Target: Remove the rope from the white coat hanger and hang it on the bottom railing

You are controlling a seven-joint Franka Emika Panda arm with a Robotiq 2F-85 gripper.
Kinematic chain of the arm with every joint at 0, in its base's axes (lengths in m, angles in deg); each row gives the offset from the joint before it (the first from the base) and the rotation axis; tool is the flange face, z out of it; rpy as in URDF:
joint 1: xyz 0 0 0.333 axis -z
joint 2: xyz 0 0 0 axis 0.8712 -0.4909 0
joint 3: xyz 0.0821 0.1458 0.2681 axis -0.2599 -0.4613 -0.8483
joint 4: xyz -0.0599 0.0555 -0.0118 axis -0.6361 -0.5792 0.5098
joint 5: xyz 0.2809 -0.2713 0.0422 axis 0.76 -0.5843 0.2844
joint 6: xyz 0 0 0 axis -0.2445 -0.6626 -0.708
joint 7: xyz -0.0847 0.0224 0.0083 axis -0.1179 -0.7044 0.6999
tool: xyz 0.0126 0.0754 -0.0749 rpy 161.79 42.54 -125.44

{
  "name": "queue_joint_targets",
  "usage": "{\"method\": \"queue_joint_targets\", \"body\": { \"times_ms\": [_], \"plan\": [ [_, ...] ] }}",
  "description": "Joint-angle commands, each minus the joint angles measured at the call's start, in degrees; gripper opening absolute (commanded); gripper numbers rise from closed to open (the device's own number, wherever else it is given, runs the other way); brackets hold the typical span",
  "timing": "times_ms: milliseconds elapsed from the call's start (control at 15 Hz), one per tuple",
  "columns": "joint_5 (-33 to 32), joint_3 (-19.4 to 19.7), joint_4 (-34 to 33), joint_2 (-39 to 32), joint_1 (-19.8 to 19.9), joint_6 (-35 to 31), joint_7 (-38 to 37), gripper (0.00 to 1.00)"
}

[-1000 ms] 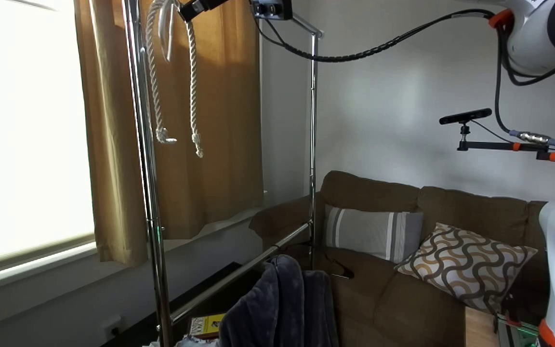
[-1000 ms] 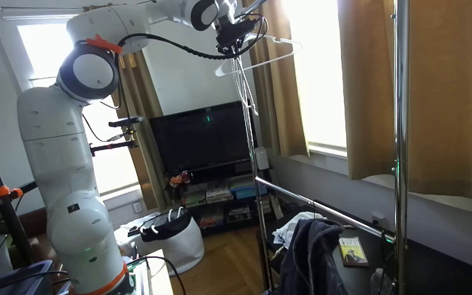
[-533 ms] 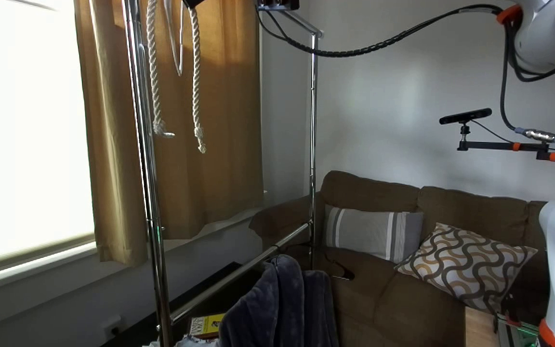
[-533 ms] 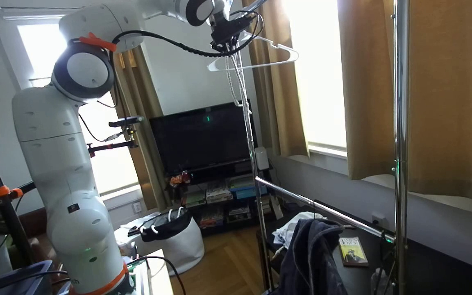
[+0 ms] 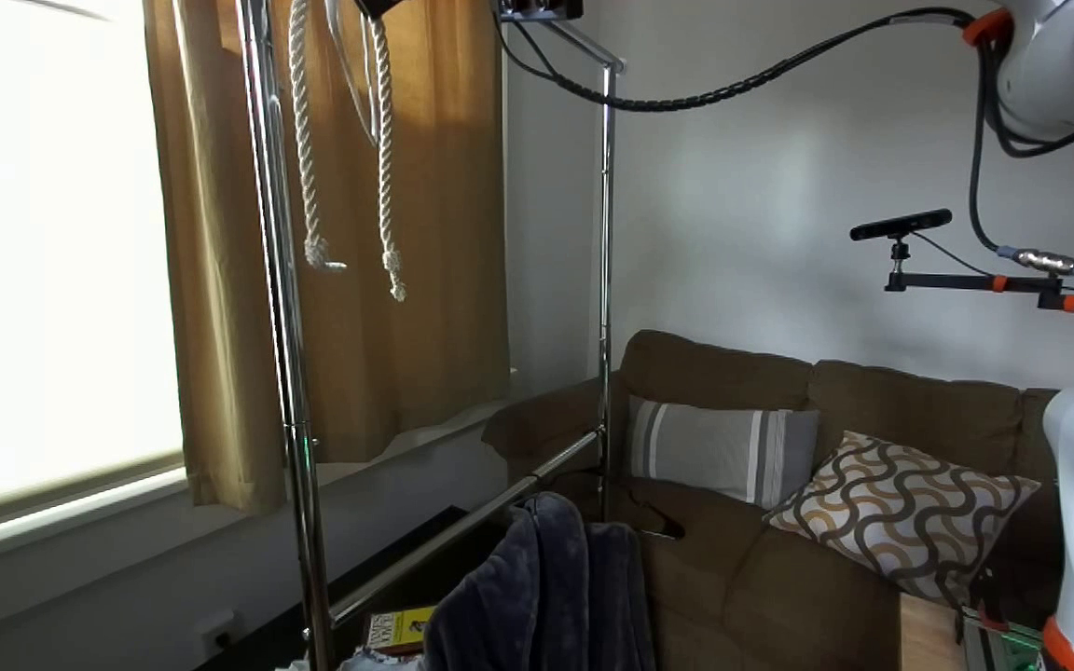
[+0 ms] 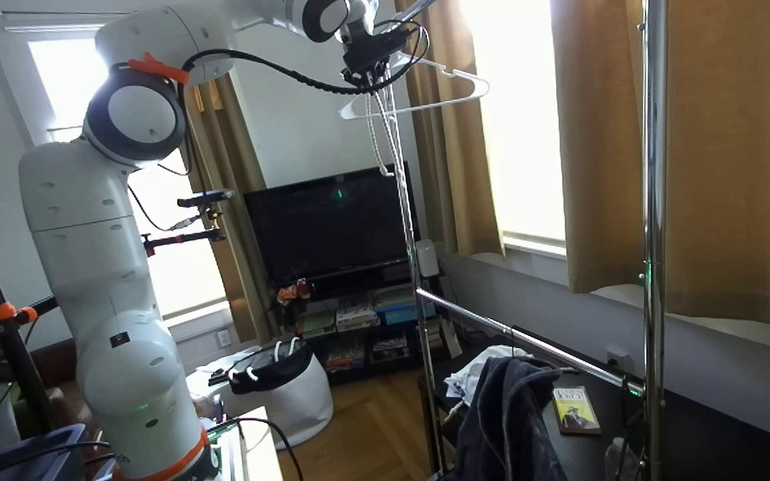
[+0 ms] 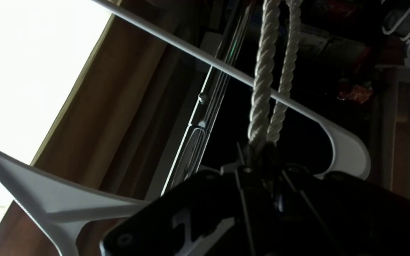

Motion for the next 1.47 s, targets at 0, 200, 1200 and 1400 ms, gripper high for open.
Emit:
{"method": "queue_joint_targets", "body": {
  "times_ms": [0, 200, 1200, 1400],
  "plan": [
    [1.4, 0.1, 1.8, 2.0, 0.1, -1.5, 1.6, 0.03],
    [1.9, 0.1, 2.0, 2.9, 0.1, -1.5, 2.4, 0.03],
    [7.8, 6.2, 12.1, 9.3, 3.6, 23.2, 22.5, 0.03],
    [3.2, 7.5, 17.6, 9.1, 5.8, 16.3, 17.2, 0.03]
  ]
}}
